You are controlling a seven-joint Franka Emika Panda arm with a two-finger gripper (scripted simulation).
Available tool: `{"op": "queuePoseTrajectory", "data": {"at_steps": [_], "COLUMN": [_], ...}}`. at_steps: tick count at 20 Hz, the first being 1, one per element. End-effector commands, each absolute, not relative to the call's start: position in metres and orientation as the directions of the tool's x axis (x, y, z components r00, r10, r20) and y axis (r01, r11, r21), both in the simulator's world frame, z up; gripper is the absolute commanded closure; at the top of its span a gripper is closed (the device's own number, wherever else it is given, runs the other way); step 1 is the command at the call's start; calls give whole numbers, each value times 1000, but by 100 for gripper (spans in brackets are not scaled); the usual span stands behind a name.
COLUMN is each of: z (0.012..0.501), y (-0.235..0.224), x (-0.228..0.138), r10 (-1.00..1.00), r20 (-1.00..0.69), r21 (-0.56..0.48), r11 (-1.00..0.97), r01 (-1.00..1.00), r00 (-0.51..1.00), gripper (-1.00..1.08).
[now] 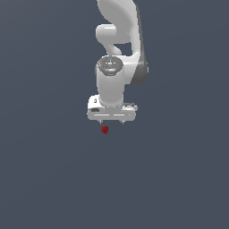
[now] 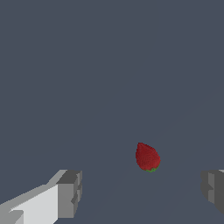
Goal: Pick up the object and move it to a goal position.
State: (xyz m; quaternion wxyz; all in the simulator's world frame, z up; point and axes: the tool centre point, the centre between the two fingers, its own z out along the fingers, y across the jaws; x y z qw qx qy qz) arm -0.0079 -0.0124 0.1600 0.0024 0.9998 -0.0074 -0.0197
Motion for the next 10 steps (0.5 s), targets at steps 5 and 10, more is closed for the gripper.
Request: {"op": "queuePoseTrajectory", "data": {"at_steps": [5, 10], "z": [164, 176], "y": [-16, -25], "x": [-6, 0], "r10": [-6, 16], "r20": [-32, -14], "r21": [8, 16], "r11": [-1000, -1000], "r01": [-6, 16], "r00": [999, 1000], "gripper": [-92, -92]}}
